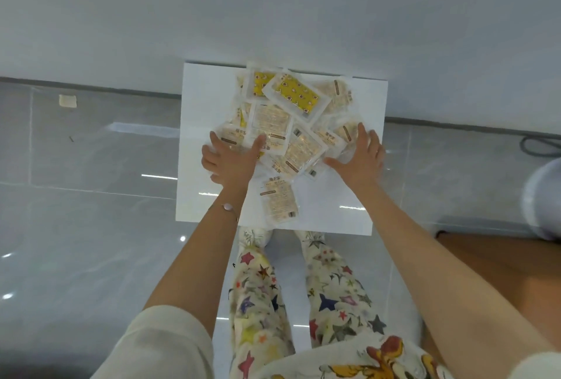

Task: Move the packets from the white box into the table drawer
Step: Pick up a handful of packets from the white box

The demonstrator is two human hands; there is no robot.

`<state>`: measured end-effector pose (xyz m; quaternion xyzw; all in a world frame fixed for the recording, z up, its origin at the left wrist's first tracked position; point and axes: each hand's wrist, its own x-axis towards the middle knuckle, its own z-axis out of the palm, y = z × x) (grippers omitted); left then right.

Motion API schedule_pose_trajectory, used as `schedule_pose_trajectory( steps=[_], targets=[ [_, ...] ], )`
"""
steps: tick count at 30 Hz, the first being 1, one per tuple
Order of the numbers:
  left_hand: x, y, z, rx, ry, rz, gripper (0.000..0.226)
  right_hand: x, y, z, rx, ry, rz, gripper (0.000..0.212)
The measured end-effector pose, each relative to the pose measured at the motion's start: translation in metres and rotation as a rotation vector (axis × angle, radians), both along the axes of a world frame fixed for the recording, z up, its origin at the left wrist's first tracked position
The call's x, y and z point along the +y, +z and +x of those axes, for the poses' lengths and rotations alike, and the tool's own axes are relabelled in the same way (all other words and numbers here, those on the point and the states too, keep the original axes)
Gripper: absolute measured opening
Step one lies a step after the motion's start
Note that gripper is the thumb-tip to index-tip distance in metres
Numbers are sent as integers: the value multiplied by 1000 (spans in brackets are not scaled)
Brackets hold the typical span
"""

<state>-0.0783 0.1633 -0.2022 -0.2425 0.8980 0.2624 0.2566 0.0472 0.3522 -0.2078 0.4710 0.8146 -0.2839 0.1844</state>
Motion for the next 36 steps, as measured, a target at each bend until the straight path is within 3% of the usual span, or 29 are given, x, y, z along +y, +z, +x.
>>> schedule_pose_trajectory(
  steps=[7, 14, 19, 22, 24, 31, 36],
  targets=[
    [8, -2, -1, -39, -2, -36, 113, -16, -5, -12, -16, 5, 114, 124],
    [1, 3, 1, -92, 99, 112, 84, -9, -9, -11, 39, -182, -41, 119],
    [-18, -4, 5, -60, 65, 172, 62, -1, -3, -4, 216, -406, -273, 73],
    [-28, -1, 10, 17, 53, 240, 40, 0, 5, 3, 238, -442, -274, 33],
    [-36, 7, 13, 37, 93, 325, 29, 6, 10, 10, 267, -497, -293, 22],
    [-72, 41, 22, 180, 229, 462, 16, 28, 58, 20, 362, -555, -385, 44],
    [-102, 85, 29, 196, 435, 636, 20, 18, 114, 5, 422, -485, -462, 49]
  ],
)
